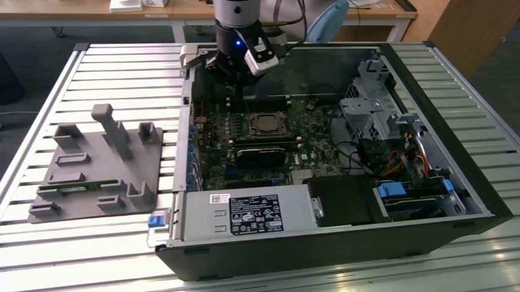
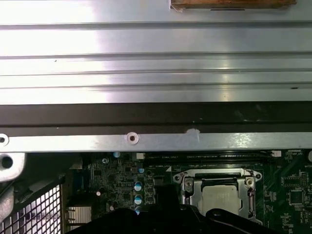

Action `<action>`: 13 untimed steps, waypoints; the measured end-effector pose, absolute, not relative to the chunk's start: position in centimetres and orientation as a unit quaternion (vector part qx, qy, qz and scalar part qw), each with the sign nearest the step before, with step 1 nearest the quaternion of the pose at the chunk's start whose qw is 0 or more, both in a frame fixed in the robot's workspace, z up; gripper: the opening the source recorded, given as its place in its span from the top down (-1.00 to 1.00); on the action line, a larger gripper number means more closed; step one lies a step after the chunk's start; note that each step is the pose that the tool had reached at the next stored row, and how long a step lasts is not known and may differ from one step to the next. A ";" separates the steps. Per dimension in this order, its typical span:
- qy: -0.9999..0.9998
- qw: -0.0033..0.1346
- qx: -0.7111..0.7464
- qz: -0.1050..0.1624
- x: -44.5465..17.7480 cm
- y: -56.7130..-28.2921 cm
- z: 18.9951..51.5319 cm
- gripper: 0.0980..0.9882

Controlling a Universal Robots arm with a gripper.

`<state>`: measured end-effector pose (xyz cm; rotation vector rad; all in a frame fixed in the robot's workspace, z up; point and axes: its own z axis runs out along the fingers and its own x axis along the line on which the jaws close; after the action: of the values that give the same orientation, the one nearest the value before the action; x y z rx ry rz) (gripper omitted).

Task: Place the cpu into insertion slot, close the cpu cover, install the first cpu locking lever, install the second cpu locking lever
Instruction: 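Install the first cpu locking lever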

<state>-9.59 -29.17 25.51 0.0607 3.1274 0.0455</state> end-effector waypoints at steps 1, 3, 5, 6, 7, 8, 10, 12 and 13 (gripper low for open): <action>1.000 0.007 0.019 0.015 -9.5 -29.2 25.5 0.96; 1.000 0.007 0.019 0.014 -9.4 -29.2 25.5 0.96; 1.000 0.007 0.019 0.015 -9.3 -29.2 25.5 0.96; 1.000 0.007 0.019 0.015 -9.3 -29.2 25.5 0.96; 1.000 0.007 0.019 0.015 -9.3 -29.2 25.5 0.96; 1.000 0.007 0.019 0.015 -9.3 -29.2 25.5 0.96; 1.000 0.007 0.019 0.015 -9.3 -29.2 25.5 0.96; 1.000 0.007 0.019 0.014 -9.2 -29.2 25.5 0.96; 1.000 0.007 0.019 0.014 -9.1 -29.2 25.5 0.96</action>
<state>-9.14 -29.17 25.49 0.0606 3.1275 0.0453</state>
